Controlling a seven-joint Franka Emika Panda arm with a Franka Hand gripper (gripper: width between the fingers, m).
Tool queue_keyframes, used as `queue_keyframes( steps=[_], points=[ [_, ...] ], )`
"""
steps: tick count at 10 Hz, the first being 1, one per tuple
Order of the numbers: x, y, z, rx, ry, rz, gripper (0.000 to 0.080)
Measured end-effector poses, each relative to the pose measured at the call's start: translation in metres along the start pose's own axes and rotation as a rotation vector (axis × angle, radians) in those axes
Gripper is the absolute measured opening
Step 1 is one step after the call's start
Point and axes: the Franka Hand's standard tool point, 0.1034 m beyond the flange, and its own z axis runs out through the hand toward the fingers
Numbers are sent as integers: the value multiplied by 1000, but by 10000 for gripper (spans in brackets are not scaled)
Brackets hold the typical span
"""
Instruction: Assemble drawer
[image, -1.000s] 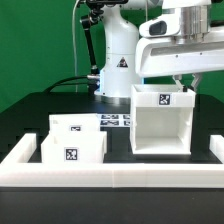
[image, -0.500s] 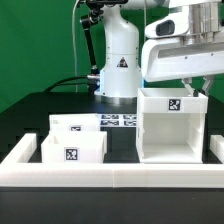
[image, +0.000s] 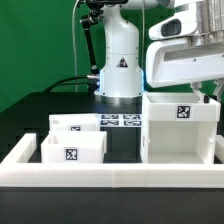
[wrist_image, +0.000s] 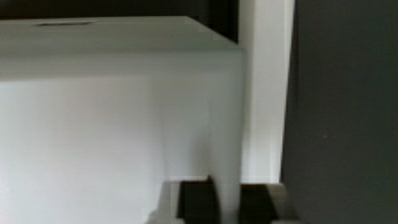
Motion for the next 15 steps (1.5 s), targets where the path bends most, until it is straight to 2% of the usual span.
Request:
queue_keyframes(
  steps=[3,8,12,15],
  points=[
    [0,-1,-1,0,2,17,44],
    [1,-6,1,11,28,392,44],
    [10,3,-2,31,63,652,44],
    [15,3,-4,56,76,789,45]
  ],
)
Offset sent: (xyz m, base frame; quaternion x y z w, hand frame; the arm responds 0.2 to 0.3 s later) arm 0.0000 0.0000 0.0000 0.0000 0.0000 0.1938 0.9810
